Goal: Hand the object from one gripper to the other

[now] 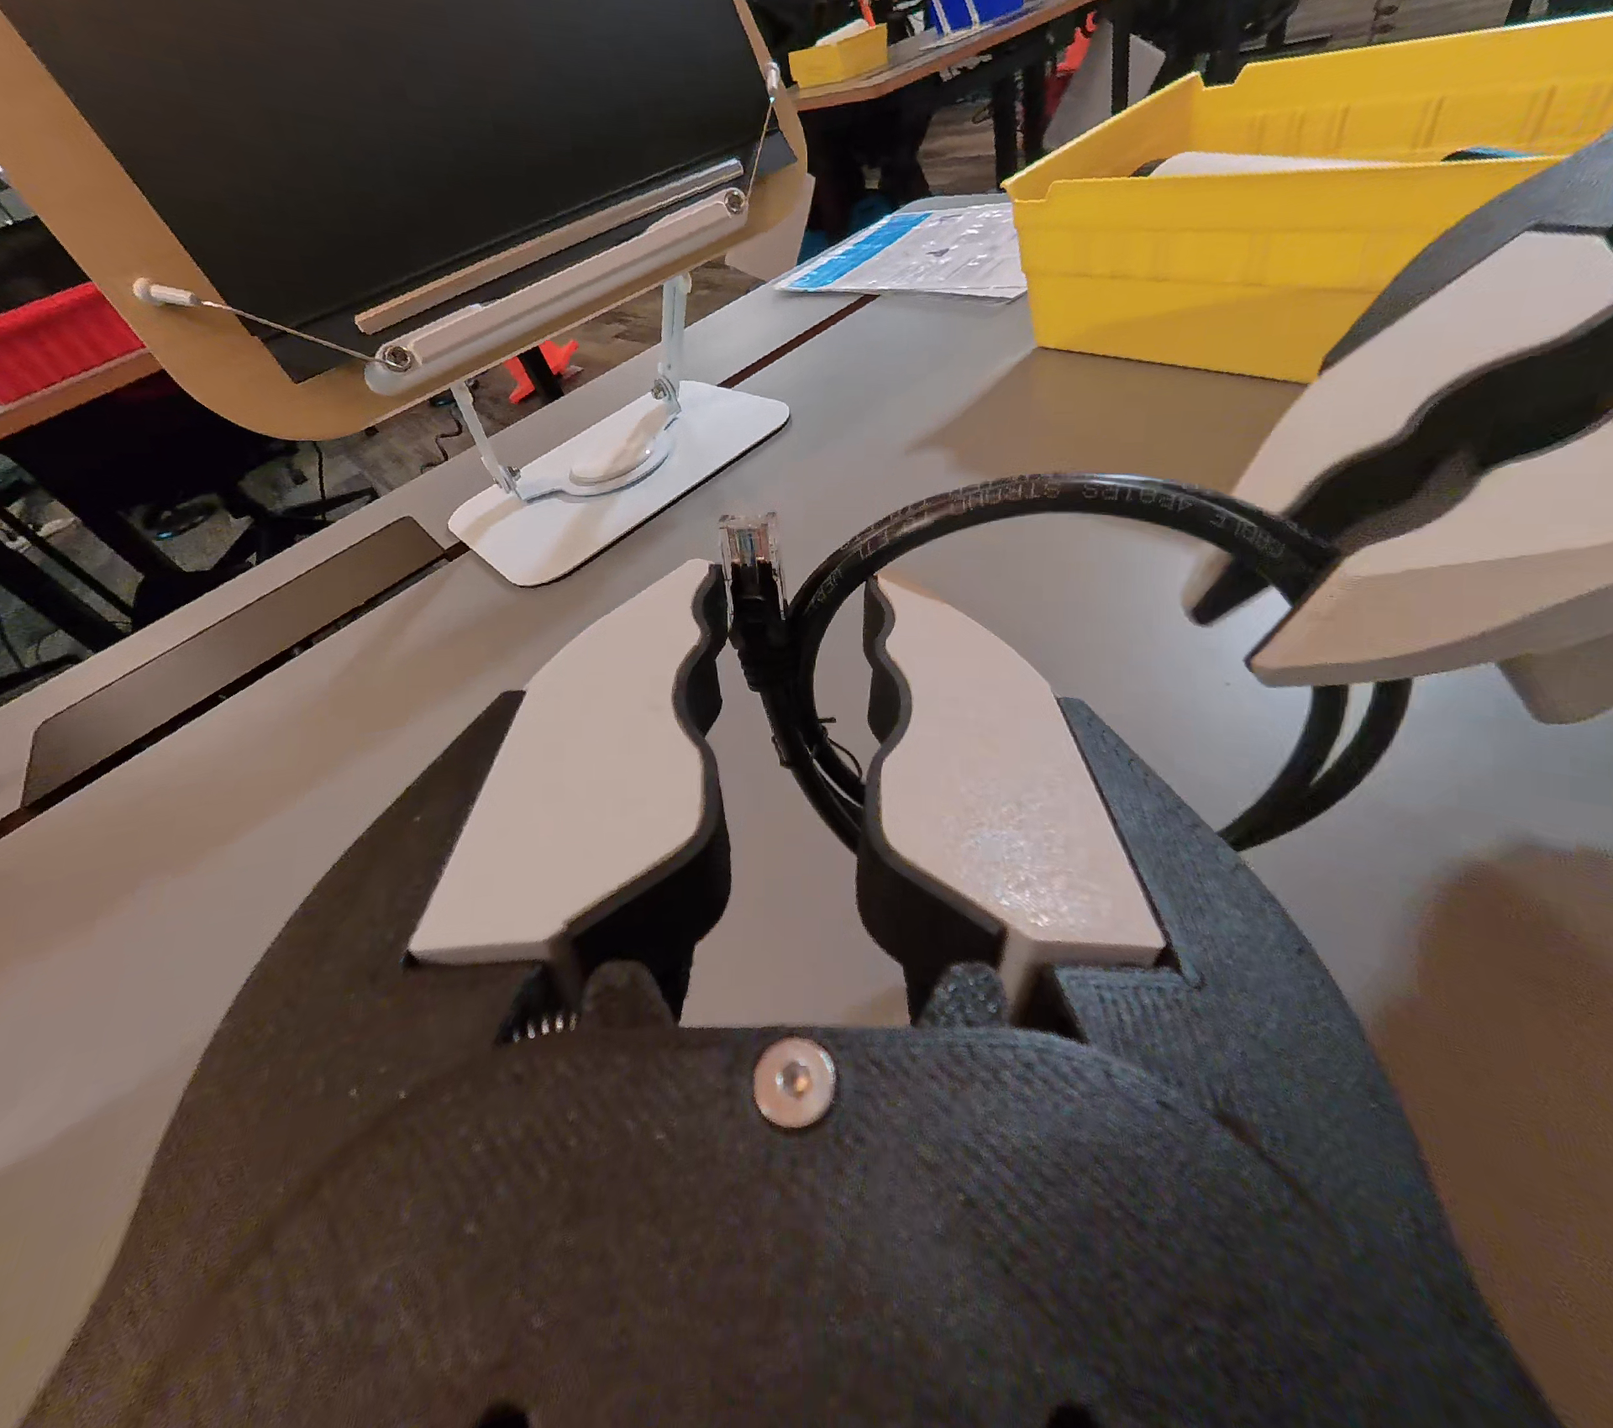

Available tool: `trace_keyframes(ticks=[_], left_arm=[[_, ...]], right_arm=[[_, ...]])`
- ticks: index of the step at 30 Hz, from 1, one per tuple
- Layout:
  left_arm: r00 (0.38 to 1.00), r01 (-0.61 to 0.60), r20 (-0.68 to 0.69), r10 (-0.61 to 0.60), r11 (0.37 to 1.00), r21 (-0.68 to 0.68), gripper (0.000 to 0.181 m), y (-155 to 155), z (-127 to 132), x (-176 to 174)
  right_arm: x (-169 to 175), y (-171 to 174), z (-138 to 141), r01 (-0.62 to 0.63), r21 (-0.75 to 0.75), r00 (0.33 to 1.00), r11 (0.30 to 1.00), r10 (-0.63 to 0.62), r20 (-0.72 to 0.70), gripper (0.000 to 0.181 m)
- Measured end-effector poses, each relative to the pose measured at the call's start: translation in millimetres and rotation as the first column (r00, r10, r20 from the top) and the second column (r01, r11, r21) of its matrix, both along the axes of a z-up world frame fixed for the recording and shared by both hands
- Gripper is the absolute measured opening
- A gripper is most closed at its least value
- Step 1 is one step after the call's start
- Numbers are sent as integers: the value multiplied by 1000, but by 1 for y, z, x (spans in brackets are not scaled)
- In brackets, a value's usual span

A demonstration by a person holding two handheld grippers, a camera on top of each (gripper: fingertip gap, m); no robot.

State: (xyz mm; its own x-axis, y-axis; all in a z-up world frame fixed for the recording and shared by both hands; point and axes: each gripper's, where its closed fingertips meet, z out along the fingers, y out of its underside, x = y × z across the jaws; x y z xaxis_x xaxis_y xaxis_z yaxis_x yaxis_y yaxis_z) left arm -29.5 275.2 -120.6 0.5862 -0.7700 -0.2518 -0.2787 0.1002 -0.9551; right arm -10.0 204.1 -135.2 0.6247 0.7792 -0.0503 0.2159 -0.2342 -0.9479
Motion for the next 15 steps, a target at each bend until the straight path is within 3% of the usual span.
trace_keyframes(ticks=[5, 9, 13, 15], left_arm=[[996, 28, 80, -28, 1000, -2, 32, 0, 6, -2], [966, 79, 251, -55, 993, -89, 55, 4, 13, -5], [921, 159, 382, -74, 967, -197, 58, 8, 10, -8], [890, 280, 437, -126, 909, -310, 50, 5, -1, 0]], right_arm=[[8, 2, 4, -2, -56, 998, 998, -1, -59, 7], [20, 7, 15, -10, -93, 981, 996, -8, -195, 6], [35, 8, 39, -86, -93, 902, 992, 38, -430, 6], [44, 5, 53, -148, -68, 829, 987, 86, -553, 6]])
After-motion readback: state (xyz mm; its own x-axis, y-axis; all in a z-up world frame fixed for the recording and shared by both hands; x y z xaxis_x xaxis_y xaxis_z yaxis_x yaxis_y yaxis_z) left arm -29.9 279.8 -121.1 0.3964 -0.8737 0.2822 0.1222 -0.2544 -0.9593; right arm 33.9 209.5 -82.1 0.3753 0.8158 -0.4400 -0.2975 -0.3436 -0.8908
